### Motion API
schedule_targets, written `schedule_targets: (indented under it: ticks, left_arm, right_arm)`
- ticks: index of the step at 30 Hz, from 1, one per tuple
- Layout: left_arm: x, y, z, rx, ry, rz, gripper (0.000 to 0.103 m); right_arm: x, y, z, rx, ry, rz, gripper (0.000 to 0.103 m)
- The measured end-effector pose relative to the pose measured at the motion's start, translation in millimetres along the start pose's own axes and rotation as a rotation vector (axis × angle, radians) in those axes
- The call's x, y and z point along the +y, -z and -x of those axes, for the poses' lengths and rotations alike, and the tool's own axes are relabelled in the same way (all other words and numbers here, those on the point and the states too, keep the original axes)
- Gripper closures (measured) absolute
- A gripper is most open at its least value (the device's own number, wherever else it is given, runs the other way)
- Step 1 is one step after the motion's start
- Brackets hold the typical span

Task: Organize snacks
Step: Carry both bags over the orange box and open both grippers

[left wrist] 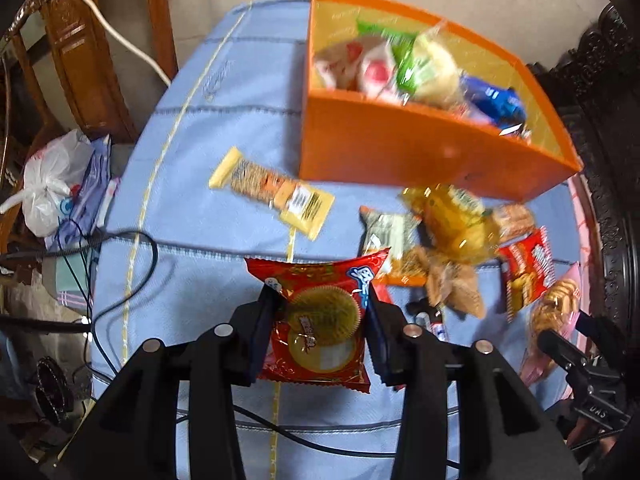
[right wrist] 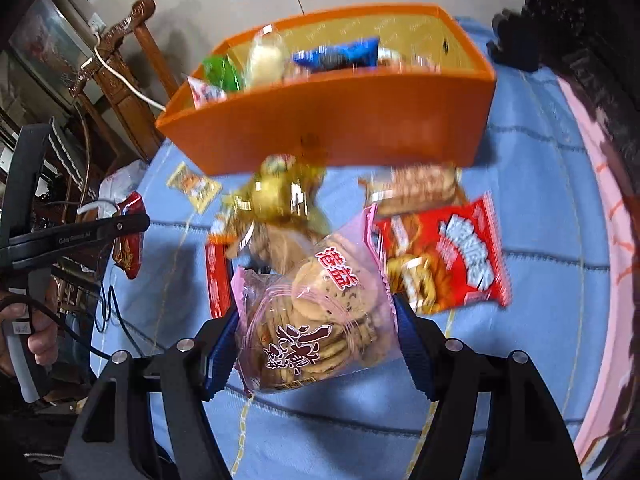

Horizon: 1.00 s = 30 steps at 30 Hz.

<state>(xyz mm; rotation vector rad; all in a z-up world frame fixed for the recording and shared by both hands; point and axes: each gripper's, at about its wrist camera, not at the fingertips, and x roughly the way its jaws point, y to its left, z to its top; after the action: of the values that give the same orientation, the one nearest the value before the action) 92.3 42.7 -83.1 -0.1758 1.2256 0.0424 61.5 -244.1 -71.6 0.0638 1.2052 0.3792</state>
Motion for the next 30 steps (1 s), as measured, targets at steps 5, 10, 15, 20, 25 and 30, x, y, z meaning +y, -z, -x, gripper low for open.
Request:
schedule_targets:
  ticks: [5,10,15,20,25,30]
  left_arm:
    - [-32.0,-25.8,29.6,-0.070,0.027,-0.024,0.063]
    - [-53.8,-74.5,50.1,-0.145,0.050,-0.049,0.063]
    - [-76.3,-122.3,48.4,-0.177,0.059,-0.070,0.063]
    - [-99.3,-160.7,31.9,-0.170,0.067,-0.094,0.063]
    - [-111.4,-186.3,17.3,-0.206,0.033,-0.062,0.005]
    - [-101.2,-179.1,14.4,-0.215,0.018,-0.048,0.004]
  right_arm:
    - [-2.8,-36.7,24.2,-0.099,0.002,0.018,0.032]
    - [-11.0,-92.2,47.2,-0.215,0.011,0.015,0.032]
    - [-18.7,-144.4,47.0,-0.281,0.013,0.002,0.032]
    - [-22.8,-184.7,29.2,-0.294,0.003,-0.018,0.031]
    - [-31.6,-208.7,18.0,-0.326,-0.024,-0.137,0.015]
    - [-37.1,-191.9,20.5,-0.338,-0.011,-0.141,0.006]
